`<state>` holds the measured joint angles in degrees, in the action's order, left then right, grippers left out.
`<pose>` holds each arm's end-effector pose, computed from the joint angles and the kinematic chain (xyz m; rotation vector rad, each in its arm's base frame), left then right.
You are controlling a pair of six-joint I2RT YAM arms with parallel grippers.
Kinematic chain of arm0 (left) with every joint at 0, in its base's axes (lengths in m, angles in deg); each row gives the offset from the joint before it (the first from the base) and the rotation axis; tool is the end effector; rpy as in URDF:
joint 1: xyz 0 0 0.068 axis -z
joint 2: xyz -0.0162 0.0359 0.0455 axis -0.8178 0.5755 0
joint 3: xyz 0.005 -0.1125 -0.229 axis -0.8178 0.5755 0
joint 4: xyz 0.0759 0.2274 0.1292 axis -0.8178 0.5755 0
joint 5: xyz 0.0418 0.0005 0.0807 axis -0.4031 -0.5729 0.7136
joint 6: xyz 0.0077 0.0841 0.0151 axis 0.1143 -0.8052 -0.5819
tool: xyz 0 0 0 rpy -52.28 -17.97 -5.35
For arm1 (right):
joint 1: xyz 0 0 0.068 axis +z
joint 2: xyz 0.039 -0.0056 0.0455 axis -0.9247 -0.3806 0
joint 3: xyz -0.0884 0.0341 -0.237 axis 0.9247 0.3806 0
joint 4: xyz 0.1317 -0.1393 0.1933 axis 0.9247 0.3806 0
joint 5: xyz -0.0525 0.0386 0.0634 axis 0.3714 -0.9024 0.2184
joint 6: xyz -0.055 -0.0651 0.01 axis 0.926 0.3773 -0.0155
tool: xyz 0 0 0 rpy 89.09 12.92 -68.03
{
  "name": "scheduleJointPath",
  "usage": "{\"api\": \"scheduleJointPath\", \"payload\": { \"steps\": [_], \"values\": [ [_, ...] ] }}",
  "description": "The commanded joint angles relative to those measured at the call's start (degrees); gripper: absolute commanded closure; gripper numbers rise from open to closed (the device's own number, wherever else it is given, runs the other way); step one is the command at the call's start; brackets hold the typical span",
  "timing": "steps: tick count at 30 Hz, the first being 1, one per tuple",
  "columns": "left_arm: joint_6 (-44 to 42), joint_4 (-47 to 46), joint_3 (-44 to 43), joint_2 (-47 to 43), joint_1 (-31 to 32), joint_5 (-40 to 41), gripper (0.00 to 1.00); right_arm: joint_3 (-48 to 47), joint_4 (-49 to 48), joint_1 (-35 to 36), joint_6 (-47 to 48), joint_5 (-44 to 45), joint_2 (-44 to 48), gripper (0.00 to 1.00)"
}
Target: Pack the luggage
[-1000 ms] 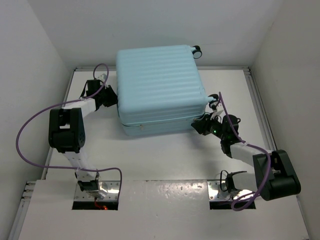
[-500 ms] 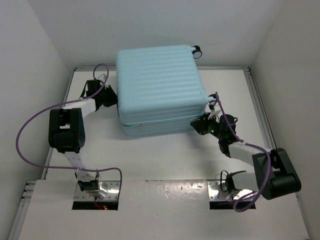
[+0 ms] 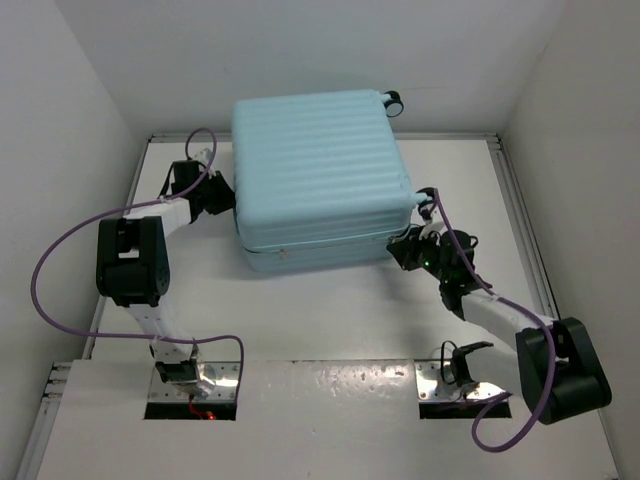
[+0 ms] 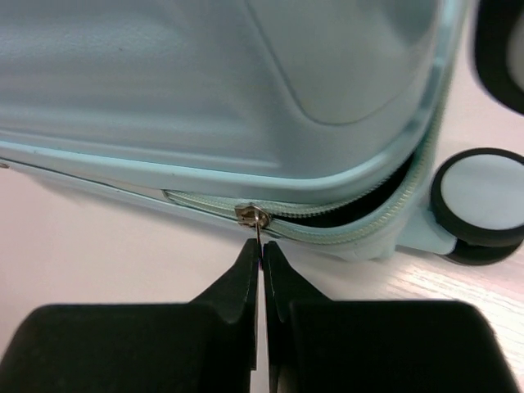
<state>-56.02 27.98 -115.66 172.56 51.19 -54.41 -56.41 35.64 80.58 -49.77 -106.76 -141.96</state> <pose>0.4234 0.0005 0.1364 -0.4330 2.2587 -0.6265 0.2584 0.0830 0.1304 -0.0251 1.9464 0.7284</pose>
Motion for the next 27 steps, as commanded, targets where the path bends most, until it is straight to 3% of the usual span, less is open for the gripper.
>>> {"api": "scheduleJointPath", "payload": {
  "steps": [1, 15, 27],
  "values": [
    [-4.76, 14.36, 4.07, 1.9, -3.7, 3.35, 1.0, -1.48, -3.03, -3.01, 2.34, 8.26, 3.96, 1.0],
    [-10.56, 20.5, 1.88, 3.04, -10.99, 4.93, 1.0, -2.8, 3.83, -12.51, 4.1, 9.77, 4.66, 1.0],
    [-12.15, 23.41, -4.8, 7.17, -12.75, 8.71, 1.0, -7.36, -0.38, -22.97, 3.57, 8.45, -2.71, 1.0]
  ]
}}
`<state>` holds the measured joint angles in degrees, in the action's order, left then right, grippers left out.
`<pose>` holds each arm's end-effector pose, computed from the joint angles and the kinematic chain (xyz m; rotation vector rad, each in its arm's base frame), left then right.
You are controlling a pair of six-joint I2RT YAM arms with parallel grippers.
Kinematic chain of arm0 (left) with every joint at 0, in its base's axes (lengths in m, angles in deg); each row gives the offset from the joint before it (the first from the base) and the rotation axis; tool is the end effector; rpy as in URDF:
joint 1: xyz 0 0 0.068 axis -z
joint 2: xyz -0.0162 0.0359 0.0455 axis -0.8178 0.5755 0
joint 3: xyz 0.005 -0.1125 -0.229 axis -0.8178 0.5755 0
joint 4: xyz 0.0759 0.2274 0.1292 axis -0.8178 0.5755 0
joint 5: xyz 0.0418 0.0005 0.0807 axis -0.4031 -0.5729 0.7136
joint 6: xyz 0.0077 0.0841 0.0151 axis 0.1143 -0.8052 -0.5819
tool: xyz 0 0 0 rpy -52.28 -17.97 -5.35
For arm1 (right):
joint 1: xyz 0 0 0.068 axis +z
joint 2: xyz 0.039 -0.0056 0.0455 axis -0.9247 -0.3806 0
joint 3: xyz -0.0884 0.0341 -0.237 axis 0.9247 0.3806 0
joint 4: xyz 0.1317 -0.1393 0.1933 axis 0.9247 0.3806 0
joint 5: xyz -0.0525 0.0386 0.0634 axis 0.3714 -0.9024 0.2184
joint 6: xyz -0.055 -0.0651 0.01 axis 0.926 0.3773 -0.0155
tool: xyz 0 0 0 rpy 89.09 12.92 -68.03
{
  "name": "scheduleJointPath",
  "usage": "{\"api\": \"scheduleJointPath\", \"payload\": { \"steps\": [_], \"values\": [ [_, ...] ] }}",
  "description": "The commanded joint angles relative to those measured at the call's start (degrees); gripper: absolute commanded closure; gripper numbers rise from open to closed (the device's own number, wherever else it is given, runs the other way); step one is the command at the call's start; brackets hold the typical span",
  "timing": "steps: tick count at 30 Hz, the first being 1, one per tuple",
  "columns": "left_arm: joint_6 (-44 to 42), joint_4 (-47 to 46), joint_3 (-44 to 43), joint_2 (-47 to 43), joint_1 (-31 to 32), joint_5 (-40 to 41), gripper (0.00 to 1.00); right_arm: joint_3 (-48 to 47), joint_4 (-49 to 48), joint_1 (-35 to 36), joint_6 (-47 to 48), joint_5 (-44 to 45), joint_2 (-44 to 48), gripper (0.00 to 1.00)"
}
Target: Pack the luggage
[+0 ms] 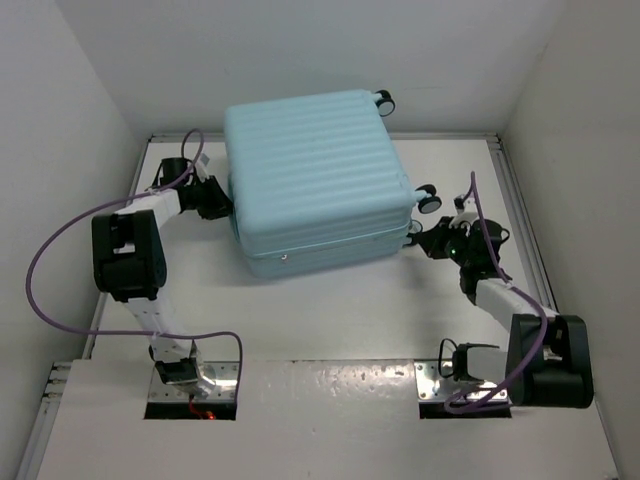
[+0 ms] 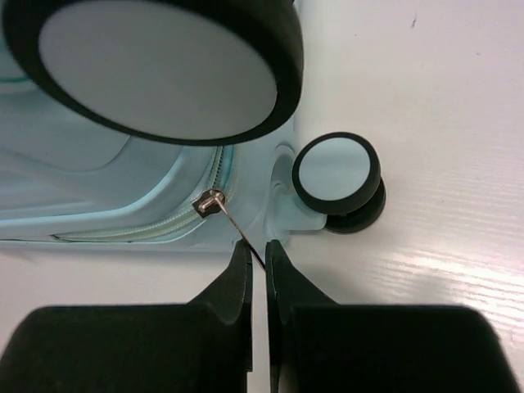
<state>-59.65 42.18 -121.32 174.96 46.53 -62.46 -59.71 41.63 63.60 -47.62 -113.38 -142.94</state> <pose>0.4174 0.0245 0.1314 -0.4703 2.4088 -0.7345 0.2761 0.0118 0.1329 0.1663 1.9670 0.6211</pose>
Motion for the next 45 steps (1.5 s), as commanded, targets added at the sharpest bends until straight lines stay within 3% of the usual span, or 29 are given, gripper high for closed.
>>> {"api": "scheduleJointPath", "payload": {
  "steps": [1, 13, 20, 26, 36, 45],
  "values": [
    [-9.13, 9.2, -0.62, 5.73, -8.62, 16.76, 1.0, -5.37, -7.5, -6.25, 1.69, 14.98, -3.39, 1.0],
    [-11.24, 11.75, -14.52, 16.01, -8.62, 18.51, 1.0, -15.66, -13.57, -9.15, 1.96, 7.97, -17.64, 1.0],
    [-12.99, 13.42, -23.21, 21.54, -7.49, 19.92, 1.0, -25.5, -16.13, -9.68, 4.15, 4.0, -30.35, 1.0],
    [-13.62, 13.95, -28.49, 25.33, -6.87, 20.45, 1.0, -39.03, -16.57, -9.5, 6.18, 3.37, -42.58, 1.0],
    [-14.14, 15.0, -37.28, 32.19, -5.81, 21.15, 1.0, -71.78, -9.98, -7.83, 5.38, 4.52, -62.97, 1.0],
    [-14.67, 15.53, -40.36, 33.33, -5.81, 19.74, 1.0, -87.82, -7.52, -4.5, 7.32, 6.01, -75.29, 1.0]
  ]
}}
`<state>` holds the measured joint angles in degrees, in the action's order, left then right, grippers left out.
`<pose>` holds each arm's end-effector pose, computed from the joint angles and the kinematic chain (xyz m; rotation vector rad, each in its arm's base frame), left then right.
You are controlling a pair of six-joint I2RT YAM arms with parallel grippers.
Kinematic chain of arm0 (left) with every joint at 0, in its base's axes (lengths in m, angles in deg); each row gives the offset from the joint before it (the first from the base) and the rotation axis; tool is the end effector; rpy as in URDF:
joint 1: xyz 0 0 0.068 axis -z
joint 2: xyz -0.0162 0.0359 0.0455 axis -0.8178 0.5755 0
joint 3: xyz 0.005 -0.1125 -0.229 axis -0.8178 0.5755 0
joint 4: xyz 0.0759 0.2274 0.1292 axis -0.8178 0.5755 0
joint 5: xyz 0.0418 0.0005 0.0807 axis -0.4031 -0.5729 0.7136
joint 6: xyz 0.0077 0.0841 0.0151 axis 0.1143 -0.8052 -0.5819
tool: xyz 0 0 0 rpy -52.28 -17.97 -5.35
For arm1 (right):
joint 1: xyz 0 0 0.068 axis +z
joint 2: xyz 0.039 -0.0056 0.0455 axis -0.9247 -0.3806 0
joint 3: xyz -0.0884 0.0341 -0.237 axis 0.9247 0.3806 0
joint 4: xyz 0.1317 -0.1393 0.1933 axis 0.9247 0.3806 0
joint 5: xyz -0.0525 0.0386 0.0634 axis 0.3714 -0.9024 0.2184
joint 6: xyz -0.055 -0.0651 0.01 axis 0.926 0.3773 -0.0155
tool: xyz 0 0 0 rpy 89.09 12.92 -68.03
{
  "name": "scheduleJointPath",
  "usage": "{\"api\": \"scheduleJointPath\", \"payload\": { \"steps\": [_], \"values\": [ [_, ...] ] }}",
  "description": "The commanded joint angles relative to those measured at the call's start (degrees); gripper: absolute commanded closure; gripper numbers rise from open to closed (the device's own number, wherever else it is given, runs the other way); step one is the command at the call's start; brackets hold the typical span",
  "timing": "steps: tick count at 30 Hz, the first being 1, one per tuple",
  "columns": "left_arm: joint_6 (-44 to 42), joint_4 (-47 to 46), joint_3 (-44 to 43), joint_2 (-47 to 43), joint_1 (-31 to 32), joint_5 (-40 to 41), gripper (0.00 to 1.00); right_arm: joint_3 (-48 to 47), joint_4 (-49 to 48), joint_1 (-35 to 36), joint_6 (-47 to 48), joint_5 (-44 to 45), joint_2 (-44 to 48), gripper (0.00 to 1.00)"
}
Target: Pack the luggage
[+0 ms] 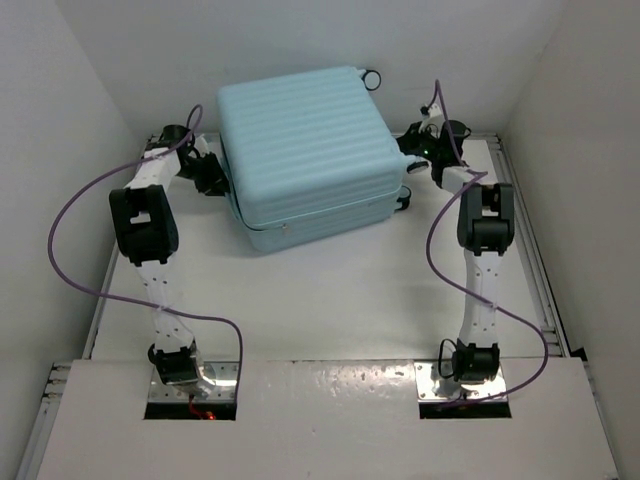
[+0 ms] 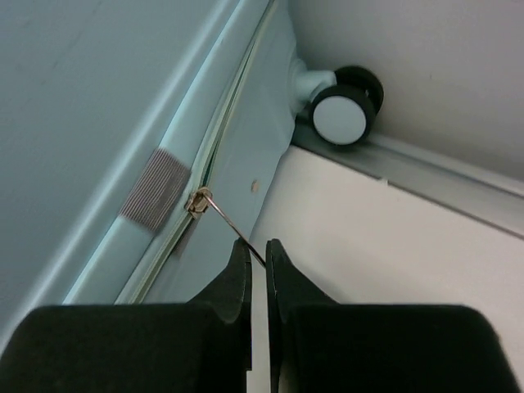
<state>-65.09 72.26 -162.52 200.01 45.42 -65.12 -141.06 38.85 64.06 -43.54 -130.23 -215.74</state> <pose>0.5006 0.0434 0.1350 -0.4834 2.6122 -0.7862 0.5757 0.0140 0.1215 -0.1998 1.7724 0.8110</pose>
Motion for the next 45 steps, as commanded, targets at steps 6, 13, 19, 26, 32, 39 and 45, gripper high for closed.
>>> {"api": "scheduleJointPath", "payload": {
  "steps": [6, 13, 19, 26, 32, 39, 45],
  "values": [
    [-8.09, -15.07, -0.83, 8.29, -4.08, 19.0, 1.0, -13.95, -3.68, -2.5, 3.94, 23.4, -7.42, 1.0],
    [-8.09, -21.66, 4.43, -0.21, -2.24, 10.91, 0.63, -0.17, -8.86, -1.18, 2.27, 16.11, 1.26, 0.7],
    [-4.58, -33.69, 18.48, -14.72, -2.24, 0.97, 0.2, 13.91, -12.65, -0.91, -0.72, 7.6, 12.44, 0.33],
    [5.43, -48.18, 32.19, -30.1, -6.0, -12.45, 0.09, 18.84, -12.83, -0.73, -0.37, 5.38, 16.4, 0.27],
    [6.24, -48.73, 36.86, -34.95, -7.33, -10.3, 0.09, 13.48, -10.98, -1.09, -0.46, 5.64, 13.59, 0.32],
    [0.89, -41.8, 36.7, -36.19, -6.63, 1.41, 0.09, 20.05, -13.44, 0.14, 3.04, -8.5, 21.04, 0.52],
    [-2.81, -37.84, 34.41, -36.71, -5.31, 5.88, 0.1, 31.75, 0.16, 3.13, 20.95, -24.38, 33.79, 0.57]
  ]
}}
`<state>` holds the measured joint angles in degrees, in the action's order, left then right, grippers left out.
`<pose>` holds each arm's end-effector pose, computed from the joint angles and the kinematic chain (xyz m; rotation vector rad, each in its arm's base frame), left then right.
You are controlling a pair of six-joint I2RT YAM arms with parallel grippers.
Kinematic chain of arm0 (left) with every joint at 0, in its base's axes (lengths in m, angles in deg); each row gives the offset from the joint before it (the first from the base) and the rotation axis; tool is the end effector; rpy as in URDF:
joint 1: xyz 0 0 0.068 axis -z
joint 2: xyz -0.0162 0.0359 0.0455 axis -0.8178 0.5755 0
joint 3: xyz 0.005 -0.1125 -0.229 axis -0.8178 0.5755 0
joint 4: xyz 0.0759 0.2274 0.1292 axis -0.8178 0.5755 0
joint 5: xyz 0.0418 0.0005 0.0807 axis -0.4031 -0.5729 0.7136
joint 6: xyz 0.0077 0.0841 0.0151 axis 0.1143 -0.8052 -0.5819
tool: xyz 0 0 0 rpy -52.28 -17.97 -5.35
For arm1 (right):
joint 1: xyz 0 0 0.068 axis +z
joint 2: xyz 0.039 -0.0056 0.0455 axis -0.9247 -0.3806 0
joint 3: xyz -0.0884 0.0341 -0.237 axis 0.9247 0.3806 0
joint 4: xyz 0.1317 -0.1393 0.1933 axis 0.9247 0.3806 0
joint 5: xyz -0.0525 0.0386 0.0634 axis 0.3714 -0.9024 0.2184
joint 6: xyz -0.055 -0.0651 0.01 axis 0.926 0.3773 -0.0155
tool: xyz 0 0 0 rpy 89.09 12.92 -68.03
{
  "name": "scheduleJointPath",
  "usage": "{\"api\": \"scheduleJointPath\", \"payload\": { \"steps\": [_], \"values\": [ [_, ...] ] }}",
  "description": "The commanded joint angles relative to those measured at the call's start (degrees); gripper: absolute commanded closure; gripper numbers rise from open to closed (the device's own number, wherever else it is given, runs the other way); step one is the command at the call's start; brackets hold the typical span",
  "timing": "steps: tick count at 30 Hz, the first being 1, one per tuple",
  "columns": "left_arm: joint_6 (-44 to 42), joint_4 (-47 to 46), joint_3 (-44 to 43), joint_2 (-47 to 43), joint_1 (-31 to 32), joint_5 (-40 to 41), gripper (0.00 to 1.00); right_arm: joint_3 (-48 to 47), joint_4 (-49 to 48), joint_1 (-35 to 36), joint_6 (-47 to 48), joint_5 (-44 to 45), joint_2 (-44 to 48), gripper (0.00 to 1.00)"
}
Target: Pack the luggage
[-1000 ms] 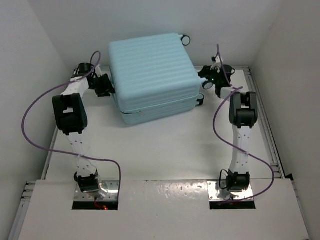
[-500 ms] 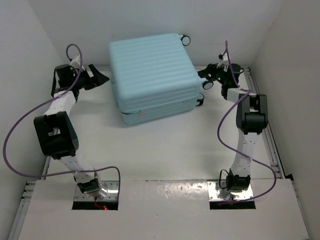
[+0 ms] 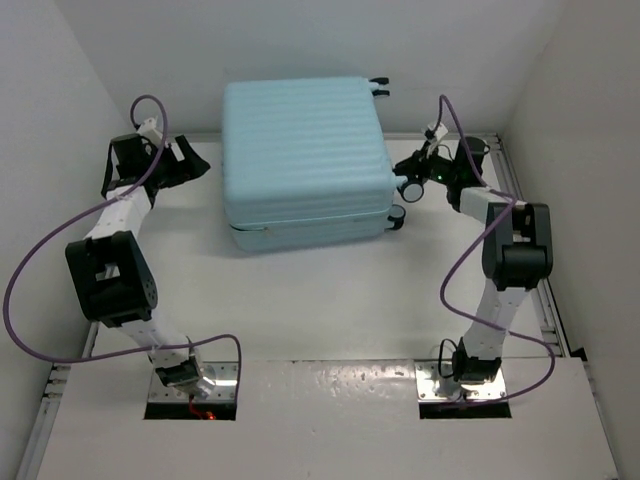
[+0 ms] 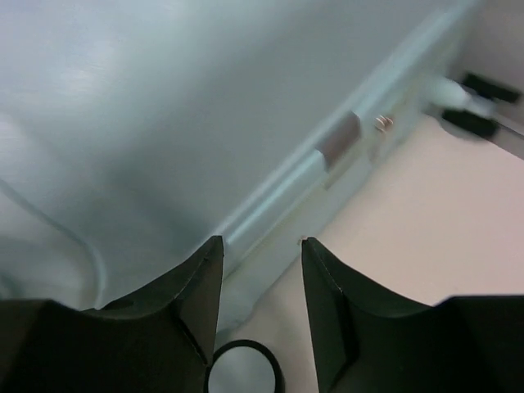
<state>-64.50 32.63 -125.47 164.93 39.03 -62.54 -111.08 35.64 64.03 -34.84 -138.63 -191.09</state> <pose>0.4239 0.0824 0.2465 -0.3067 2.0091 -0.5487 0.4736 0.0280 0.1631 -0.4246 1.7426 0.8426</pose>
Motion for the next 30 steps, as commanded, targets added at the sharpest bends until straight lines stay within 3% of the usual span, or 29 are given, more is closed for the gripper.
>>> {"api": "scheduleJointPath", "payload": {
  "steps": [1, 4, 7, 11, 12, 14, 18, 23, 24, 27, 29, 30],
  "values": [
    [-5.14, 3.01, -3.16, -2.33, 1.85, 3.92, 0.1, 3.42, 9.31, 3.16, 17.68, -16.98, 12.98, 0.57],
    [-7.35, 6.52, -3.17, -4.7, 3.35, 7.52, 0.1, 5.89, 20.43, 7.28, 33.75, -19.01, 19.48, 0.57],
    [-8.16, 11.18, -1.77, -7.6, 3.35, 14.53, 0.1, 6.35, 31.82, 10.97, 41.85, -20.59, 24.25, 0.57],
    [-4.91, 17.14, 1.05, -12.87, -1.28, 25.78, 0.1, 1.61, 51.59, 18.43, 51.9, -20.95, 26.37, 0.55],
    [-4.9, 18.74, 1.05, -13.93, -2.52, 30.42, 0.1, 1.42, 52.6, 20.19, 52.45, -20.95, 26.64, 0.54],
    [-4.28, 21.46, 3.15, -17.6, -5.59, 31.79, 0.08, 2.03, 53.4, 22.83, 51.5, -21.12, 27.77, 0.54],
    [-4.99, 27.7, 5.35, -20.97, -12.63, 25.21, 0.05, 6.14, 47.46, 27.32, 46.22, -21.21, 30.94, 0.53],
    [-2.97, 33.08, 9.22, -19.75, -13.43, 20.37, 0.05, 9.68, 39.89, 35.67, 39.64, -18.59, 33.67, 0.5],
    [-2.35, 33.69, 9.75, -18.69, -13.43, 19.14, 0.05, 9.68, 34.65, 36.28, 35.71, -18.66, 33.85, 0.5],
    [1.5, 33.7, 10.28, -14.21, -10.63, 18.95, 0.06, 9.94, 25.66, 33.93, 19.4, -15.69, 34.81, 0.43],
    [3.27, 32.65, 10.9, -10.87, -8.43, 18.95, 0.06, 11.87, 15.23, 28.59, 14.34, -11.48, 35.77, 0.38],
    [4.93, 30.9, 10.9, -9.82, -6.86, 19.56, 0.06, 13.18, 9.52, 26.82, 6.74, -10.07, 36.74, 0.34]
  ]
}}
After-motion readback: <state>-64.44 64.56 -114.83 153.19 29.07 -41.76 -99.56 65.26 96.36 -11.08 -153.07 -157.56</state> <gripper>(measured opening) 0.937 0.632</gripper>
